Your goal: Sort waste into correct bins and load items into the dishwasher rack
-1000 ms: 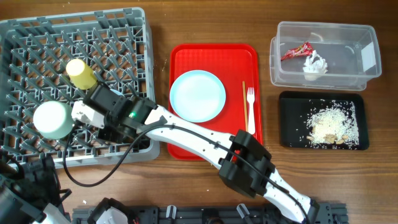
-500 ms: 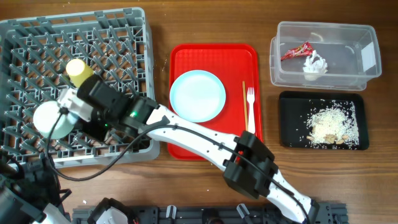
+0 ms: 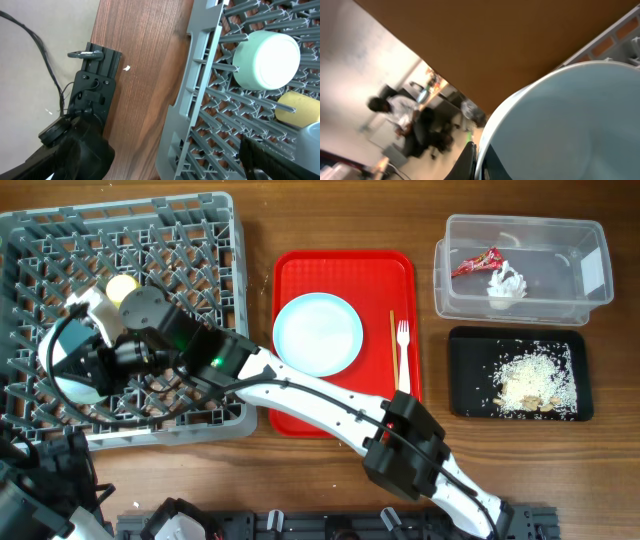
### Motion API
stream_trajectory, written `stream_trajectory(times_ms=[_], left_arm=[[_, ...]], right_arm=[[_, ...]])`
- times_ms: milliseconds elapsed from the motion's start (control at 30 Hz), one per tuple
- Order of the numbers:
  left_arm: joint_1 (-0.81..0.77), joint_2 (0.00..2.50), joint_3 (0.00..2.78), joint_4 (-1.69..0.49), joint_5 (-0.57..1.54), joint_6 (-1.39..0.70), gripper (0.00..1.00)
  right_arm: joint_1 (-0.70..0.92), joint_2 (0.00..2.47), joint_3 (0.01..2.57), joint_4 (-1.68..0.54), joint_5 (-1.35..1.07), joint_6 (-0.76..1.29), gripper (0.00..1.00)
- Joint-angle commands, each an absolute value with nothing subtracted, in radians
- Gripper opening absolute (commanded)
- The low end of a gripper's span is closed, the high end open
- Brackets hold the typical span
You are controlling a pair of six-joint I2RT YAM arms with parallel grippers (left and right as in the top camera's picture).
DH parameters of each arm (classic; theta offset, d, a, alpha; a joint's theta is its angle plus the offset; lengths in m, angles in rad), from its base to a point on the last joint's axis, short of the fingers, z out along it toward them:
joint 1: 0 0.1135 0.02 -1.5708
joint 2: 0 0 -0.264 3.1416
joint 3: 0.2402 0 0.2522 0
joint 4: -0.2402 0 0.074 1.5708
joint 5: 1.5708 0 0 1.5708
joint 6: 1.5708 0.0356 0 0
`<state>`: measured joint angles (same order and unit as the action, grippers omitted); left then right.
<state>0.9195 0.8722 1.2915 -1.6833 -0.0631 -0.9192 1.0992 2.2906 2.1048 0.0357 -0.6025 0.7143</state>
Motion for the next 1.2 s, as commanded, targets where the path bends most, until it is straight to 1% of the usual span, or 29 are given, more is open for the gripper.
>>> stream_trajectory(times_ms=[0,133,233,300,433,533,733,933,1100,1167], left_arm=[[0.928,0.87,1.294,-1.684,-0.08,-0.925,1.0],[0.928,0.87,1.294,-1.684,-0.08,-0.925,1.0],[0.928,0.87,1.294,-1.684,-0.08,-0.925,1.0],[0.928,0.87,1.294,-1.684,-0.08,-0.925,1.0],[0.928,0.87,1.294,-1.684,-0.08,-0.925,1.0],[0.928,0.87,1.294,-1.684,-0.08,-0.925,1.0],[0.928,0.87,1.294,-1.679,-0.08,-0.925,1.0],[0.928,0.87,1.294,-1.68,-0.08,-0.925,1.0],[0.928,0.87,1.294,-1.68,-0.08,-0.925,1.0],[0.928,0.87,1.294,-1.68,-0.08,-0.925,1.0]], right_arm=[[1.075,2.362,2.119,0.084,-0.607,0.946,0.04],[1.042,2.399,2.119,0.102,-0.603,1.153,0.04],[1.015,2.433,2.119,0.124,-0.613,1.265,0.04],[0.996,2.466,2.119,0.221,-0.673,1.342,0.04],[0.988,2.511,2.119,0.41,-0.72,1.497,0.04],[0.989,2.529,2.119,0.43,-0.736,1.605,0.04],[0.988,2.531,2.119,0.371,-0.769,1.632,0.04],[0.991,2.532,2.119,0.244,-0.812,1.629,0.04],[0.982,2.532,2.119,0.243,-0.809,1.63,0.04],[0.971,2.532,2.119,0.226,-0.81,1.618,0.1]])
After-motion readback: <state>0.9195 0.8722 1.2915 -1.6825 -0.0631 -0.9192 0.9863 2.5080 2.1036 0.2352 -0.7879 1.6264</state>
